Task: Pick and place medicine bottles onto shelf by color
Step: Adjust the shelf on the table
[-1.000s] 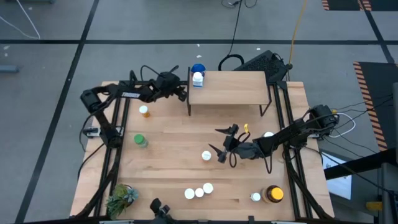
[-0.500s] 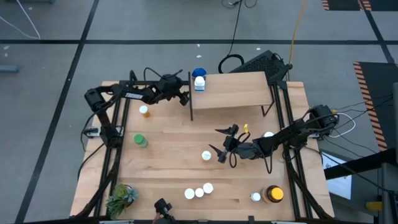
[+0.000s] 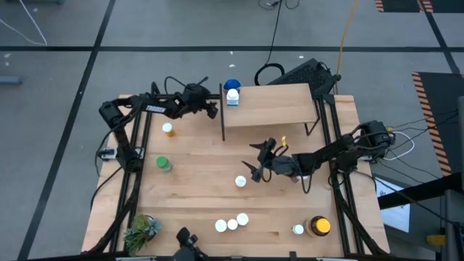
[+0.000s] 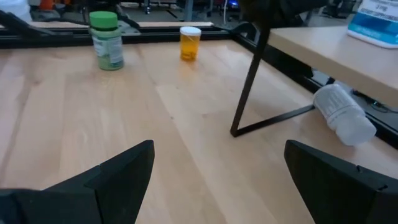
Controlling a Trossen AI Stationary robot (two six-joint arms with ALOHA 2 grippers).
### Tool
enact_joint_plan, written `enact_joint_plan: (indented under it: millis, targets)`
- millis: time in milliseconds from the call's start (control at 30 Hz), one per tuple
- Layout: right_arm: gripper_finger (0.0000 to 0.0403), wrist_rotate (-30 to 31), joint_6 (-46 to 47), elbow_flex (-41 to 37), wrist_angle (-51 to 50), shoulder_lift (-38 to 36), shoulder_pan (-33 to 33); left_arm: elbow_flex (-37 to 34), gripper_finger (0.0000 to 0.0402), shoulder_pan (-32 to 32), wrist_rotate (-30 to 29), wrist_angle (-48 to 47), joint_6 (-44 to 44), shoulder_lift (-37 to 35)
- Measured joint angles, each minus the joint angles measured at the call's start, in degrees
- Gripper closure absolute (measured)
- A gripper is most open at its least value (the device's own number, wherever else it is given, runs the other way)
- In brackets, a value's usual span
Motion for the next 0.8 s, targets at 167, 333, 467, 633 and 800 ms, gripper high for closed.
enact_joint_plan:
  millis: [167,333,467,633,800]
  targets:
    - [0.0046,-0.1,-0.1,0.0,-1.1,0.0,-0.2,0.0,0.019,-0.7,0.3,-2.6,0.9,0.0]
    - [0.0046,0.0,-0.5,0.0,-1.5,0.0,-0.1,0.0,0.0221,-0.4,3.9,-2.2,-1.2,-0.2]
    - [0.0046,0.0,-0.7,0.0,-1.5,0.0,-0.2,0.0,0.0254,-0.6,8.8,-1.7,2.1,-0.2]
    - [0.0046,0.0,0.1,0.0,-1.5,0.0,-0.2,0.0,0.0285,-0.2,9.4,3.6,1.6,-0.2]
    - [0.0046,0.0,1.5,0.0,-1.5,0.0,-0.2,0.1,0.0303,0.9,9.0,8.9,-0.3,0.2]
